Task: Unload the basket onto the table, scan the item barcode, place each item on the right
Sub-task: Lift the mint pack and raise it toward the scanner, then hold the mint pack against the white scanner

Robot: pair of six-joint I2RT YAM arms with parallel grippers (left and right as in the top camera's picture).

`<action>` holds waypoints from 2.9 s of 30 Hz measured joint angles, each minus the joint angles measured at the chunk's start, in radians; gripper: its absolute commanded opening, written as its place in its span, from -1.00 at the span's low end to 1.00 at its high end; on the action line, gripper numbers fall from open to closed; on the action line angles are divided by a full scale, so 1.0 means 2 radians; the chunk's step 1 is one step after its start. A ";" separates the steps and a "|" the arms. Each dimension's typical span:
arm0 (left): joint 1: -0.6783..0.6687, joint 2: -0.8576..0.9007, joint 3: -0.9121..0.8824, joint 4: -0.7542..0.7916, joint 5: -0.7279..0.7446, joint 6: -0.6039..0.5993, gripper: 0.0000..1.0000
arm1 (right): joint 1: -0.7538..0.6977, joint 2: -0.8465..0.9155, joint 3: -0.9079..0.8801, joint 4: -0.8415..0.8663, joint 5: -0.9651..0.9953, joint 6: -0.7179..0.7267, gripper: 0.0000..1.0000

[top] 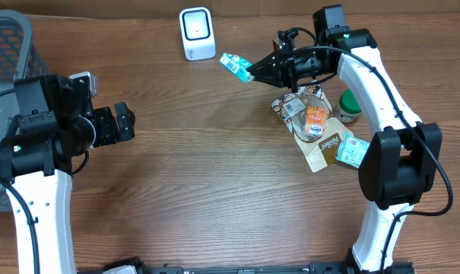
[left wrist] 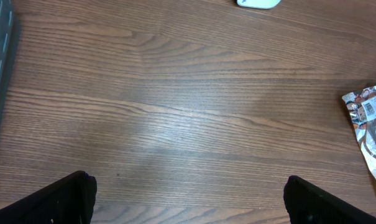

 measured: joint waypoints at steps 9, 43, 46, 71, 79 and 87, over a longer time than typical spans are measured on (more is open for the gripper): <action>0.000 0.000 0.000 0.000 0.000 0.000 0.99 | 0.001 0.000 0.000 0.010 -0.015 -0.002 -0.92; 0.000 0.000 0.000 0.000 0.000 0.000 0.99 | 0.166 0.024 0.191 0.197 0.784 -0.220 -0.92; 0.000 0.000 0.000 0.000 0.000 0.000 0.99 | 0.190 0.051 0.191 0.268 0.828 -0.271 -0.92; 0.000 0.000 0.000 0.000 0.000 0.000 0.99 | 0.202 0.227 0.191 0.464 0.865 -0.473 -0.92; 0.000 0.000 0.000 0.000 0.000 0.000 0.99 | 0.208 0.230 0.191 0.476 0.841 -0.509 -0.92; 0.000 0.000 0.000 0.000 0.000 0.000 1.00 | 0.210 0.246 0.191 0.487 0.842 -0.536 -0.92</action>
